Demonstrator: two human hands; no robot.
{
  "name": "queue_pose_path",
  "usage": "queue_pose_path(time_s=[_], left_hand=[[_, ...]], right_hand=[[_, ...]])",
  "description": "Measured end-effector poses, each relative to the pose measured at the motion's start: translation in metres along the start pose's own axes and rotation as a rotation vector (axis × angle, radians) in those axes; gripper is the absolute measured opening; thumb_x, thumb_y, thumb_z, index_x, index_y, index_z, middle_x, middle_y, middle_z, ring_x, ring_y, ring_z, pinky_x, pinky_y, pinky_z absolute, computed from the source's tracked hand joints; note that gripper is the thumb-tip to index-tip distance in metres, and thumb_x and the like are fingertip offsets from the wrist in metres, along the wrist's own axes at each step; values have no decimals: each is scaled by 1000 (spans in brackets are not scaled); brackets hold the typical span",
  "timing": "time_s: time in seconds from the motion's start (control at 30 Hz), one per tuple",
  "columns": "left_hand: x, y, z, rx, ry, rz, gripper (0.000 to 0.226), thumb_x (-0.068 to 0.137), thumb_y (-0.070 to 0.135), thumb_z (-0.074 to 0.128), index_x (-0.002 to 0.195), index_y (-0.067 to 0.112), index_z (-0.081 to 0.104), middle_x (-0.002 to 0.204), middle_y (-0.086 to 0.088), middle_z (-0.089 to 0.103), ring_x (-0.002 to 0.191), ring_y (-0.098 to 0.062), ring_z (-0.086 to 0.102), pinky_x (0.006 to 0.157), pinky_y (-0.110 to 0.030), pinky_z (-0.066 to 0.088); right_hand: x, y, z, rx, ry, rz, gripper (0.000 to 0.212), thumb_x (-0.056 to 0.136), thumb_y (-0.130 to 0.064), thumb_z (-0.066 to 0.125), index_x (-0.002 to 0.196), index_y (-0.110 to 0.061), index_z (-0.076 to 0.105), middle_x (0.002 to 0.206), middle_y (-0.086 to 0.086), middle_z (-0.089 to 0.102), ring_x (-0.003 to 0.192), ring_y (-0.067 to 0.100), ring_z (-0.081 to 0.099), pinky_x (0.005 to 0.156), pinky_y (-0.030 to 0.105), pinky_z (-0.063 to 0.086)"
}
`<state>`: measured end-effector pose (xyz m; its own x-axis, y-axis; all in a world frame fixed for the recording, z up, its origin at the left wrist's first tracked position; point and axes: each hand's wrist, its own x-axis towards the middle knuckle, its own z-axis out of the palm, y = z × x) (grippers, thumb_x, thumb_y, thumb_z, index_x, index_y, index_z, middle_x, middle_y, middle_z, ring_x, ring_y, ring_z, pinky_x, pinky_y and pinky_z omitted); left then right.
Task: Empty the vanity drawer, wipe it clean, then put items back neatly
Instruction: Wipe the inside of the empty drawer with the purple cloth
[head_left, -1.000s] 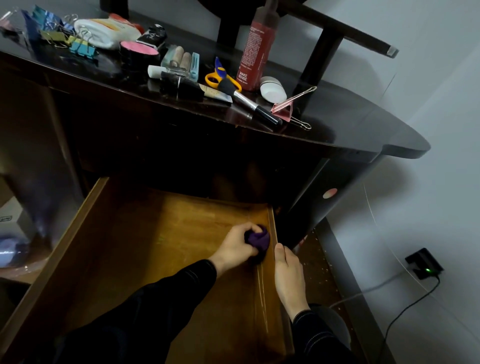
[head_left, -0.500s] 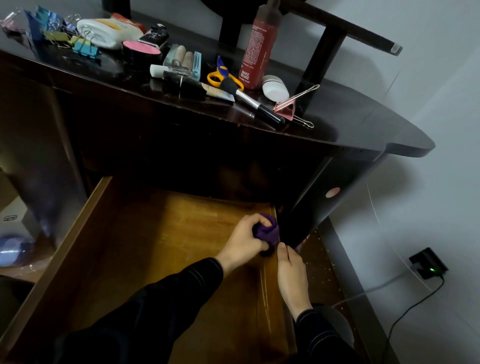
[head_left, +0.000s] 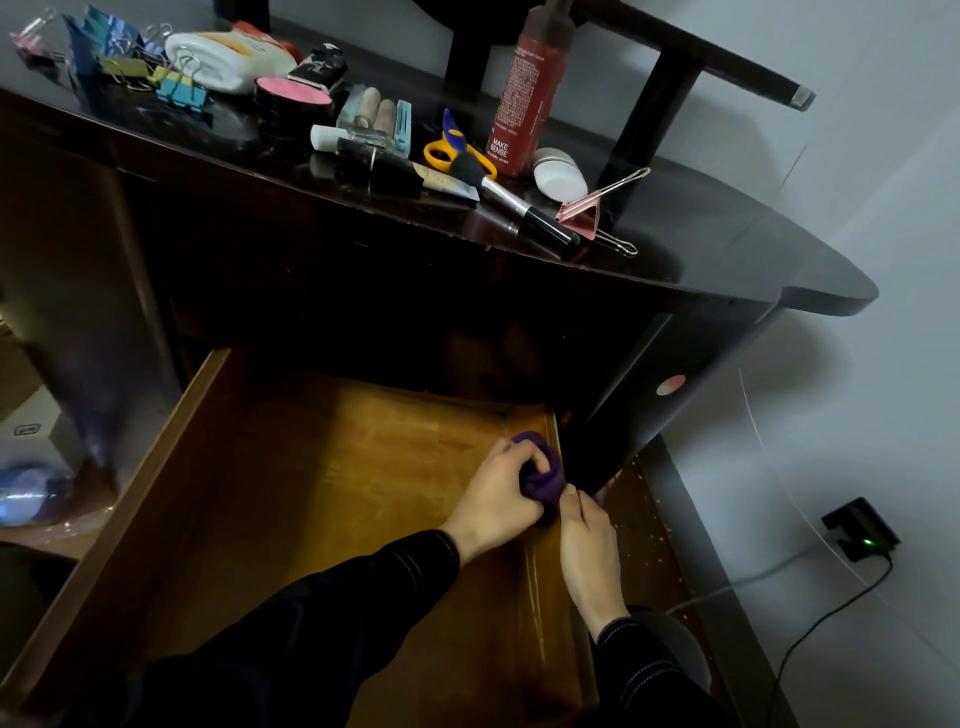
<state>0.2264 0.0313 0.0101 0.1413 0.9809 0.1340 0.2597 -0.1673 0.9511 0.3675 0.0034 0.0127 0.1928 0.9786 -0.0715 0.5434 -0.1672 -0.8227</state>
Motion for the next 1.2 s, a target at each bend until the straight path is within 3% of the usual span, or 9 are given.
queue_pose_path(time_s=[0.23,0.33,0.43,0.5,0.63,0.83,0.97,1.07,1.2], left_hand=[[-12,-33,3,190,-279,-233,40,76,0,67,105,23,51,118,-4,46,104,-24,52,81,-30,52],[-2,-17,-4,119,-163,-121,35,72,1,67,93,26,55,111,-4,52,95,-22,56,78,-33,54],[-2,-6,-1,-27,-37,-58,37,68,8,70,90,32,51,107,2,49,91,-13,54,74,-17,46],[-15,-14,8,31,-77,-37,37,71,11,68,97,28,48,106,5,44,89,-11,52,72,-14,45],[-30,-34,11,245,-280,-175,40,76,10,69,108,19,48,111,1,42,96,-21,54,81,-35,53],[-14,-12,2,73,-65,5,33,71,13,68,95,27,51,105,6,48,92,-11,51,78,-22,47],[-34,-28,14,137,-184,-45,37,74,16,66,101,27,43,109,7,40,92,-15,54,80,-34,53],[-32,-35,8,254,-307,-176,38,76,11,69,105,21,47,112,1,43,98,-22,54,86,-41,53],[-22,-17,2,75,-166,-64,36,70,10,71,97,25,53,108,2,50,96,-15,54,87,-35,52]], right_hand=[[1,2,0,-13,-24,5,42,107,-49,31,107,-27,67,100,-1,70,97,19,65,95,50,50],[1,2,0,-1,-22,11,42,107,-48,32,116,-27,67,109,-2,70,105,19,63,99,47,49],[1,3,0,3,-14,-4,38,108,-47,33,110,-30,67,104,-7,69,101,14,63,92,41,49],[2,4,0,-4,-22,0,37,108,-47,33,106,-31,66,101,-8,69,98,11,63,90,39,49],[3,5,0,-7,-24,14,41,107,-49,32,104,-28,67,97,-5,70,94,14,65,91,43,52],[3,3,0,-9,-9,9,36,107,-49,34,101,-34,66,100,-9,69,99,13,63,91,40,49],[2,3,1,-9,-13,22,33,107,-50,33,97,-39,63,100,-12,67,98,11,63,89,36,47],[3,4,0,-9,-24,31,40,107,-51,32,102,-30,66,97,-5,70,95,16,65,91,43,51],[3,5,1,-9,-16,31,41,106,-50,33,105,-29,68,100,-4,70,98,18,64,93,45,50]])
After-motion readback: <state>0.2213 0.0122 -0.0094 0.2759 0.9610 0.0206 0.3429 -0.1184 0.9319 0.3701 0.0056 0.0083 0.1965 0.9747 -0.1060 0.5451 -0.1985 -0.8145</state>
